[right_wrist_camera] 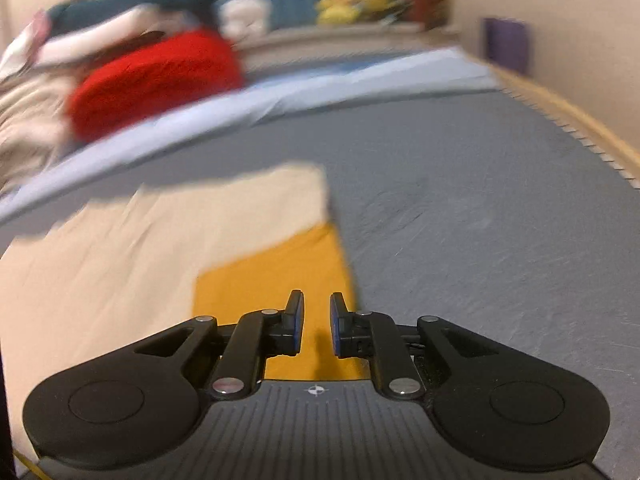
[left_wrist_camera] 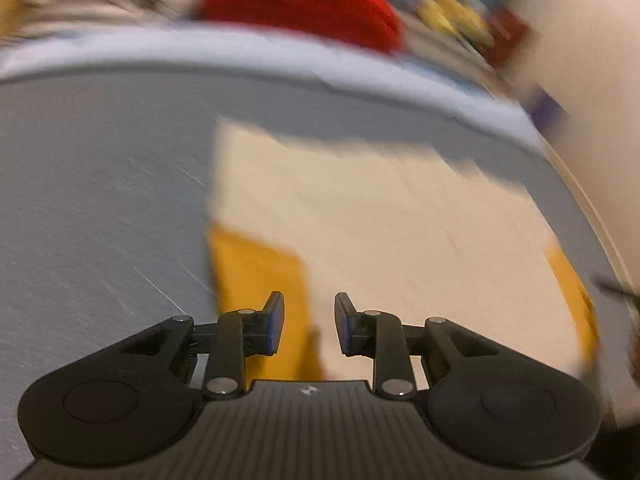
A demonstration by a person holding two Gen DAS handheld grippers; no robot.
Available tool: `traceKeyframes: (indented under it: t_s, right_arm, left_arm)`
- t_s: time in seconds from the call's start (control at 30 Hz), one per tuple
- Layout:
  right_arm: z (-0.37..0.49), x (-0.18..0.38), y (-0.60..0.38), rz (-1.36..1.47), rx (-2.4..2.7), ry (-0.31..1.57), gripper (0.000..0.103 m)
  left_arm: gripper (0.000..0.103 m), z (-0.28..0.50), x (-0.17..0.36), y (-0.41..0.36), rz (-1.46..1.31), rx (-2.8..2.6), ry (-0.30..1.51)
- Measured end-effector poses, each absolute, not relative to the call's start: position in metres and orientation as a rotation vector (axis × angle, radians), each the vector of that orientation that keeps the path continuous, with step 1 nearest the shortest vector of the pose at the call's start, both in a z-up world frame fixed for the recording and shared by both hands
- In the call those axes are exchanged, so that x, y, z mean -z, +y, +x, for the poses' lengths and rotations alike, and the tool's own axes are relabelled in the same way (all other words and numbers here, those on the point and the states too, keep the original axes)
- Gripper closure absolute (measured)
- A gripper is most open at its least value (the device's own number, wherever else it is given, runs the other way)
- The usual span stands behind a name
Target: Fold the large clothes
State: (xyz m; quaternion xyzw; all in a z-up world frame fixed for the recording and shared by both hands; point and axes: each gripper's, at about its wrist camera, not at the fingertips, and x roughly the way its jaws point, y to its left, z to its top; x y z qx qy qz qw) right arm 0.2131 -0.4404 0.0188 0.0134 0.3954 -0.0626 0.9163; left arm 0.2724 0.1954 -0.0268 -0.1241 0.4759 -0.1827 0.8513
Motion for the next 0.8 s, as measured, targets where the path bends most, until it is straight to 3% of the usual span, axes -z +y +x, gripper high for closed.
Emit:
traceKeyframes:
  t_s: [0.13, 0.3, 0.4, 0.5, 0.67, 0.8]
  right_arm:
    - [0.209, 0.025, -0.445, -0.078, 0.082, 1.076, 0.089]
    - [0.199, 0.025, -0.454, -0.078, 0.097, 1.094, 0.09]
    - [0.192, 0.026, -0.451, -0.119, 0.139, 1.124, 0.09]
    - [0.187, 0.015, -0.453, -0.095, 0.228, 1.14, 0.089]
    - [0.163, -0.06, -0.433, -0.06, 0.259, 0.847, 0.089]
    - [0.112, -0.116, -0.403, 0.016, 0.217, 0.606, 0.077]
  left_arm:
    - [0.073, 0.261, 0.075, 0.174, -0.014, 0.383, 1.204]
    - [0.075, 0.254, 0.063, 0.189, -0.095, 0.372, 1.191]
    - [0.074, 0.245, 0.089, 0.189, 0.009, 0.308, 1.307]
    - [0.074, 0.239, 0.075, 0.195, 0.007, 0.249, 1.28]
    - [0.074, 0.206, 0.008, 0.199, -0.047, 0.176, 1.035]
    - [0.068, 0.159, -0.037, 0.19, -0.18, 0.148, 0.876]
